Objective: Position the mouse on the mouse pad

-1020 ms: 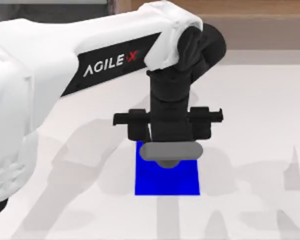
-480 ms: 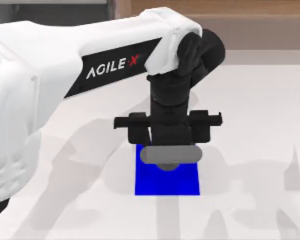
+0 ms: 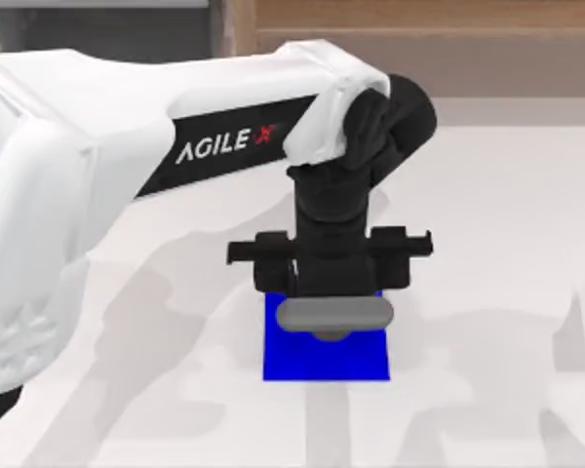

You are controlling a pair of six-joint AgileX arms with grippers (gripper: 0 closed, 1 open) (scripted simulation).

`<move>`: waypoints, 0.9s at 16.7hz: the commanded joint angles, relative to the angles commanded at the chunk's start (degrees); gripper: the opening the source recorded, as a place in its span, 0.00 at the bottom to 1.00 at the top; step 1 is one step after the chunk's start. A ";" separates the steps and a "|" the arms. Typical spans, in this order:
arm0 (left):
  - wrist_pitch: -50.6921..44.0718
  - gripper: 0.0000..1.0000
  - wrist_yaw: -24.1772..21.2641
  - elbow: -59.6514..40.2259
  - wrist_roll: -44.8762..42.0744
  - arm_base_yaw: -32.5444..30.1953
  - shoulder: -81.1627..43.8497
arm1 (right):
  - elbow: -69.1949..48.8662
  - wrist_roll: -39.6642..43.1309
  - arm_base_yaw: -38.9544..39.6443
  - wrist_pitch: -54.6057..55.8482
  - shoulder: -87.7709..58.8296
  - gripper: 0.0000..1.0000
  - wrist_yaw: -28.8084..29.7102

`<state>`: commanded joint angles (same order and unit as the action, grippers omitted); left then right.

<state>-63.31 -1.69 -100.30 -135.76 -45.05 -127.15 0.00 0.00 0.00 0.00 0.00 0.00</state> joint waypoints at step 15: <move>1.43 0.53 0.05 1.52 -0.01 -0.04 -1.25 | 0.00 0.00 0.00 0.00 0.00 1.00 0.00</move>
<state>-61.87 -1.64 -98.78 -135.78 -45.09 -128.40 0.00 0.00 0.00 0.00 0.00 0.00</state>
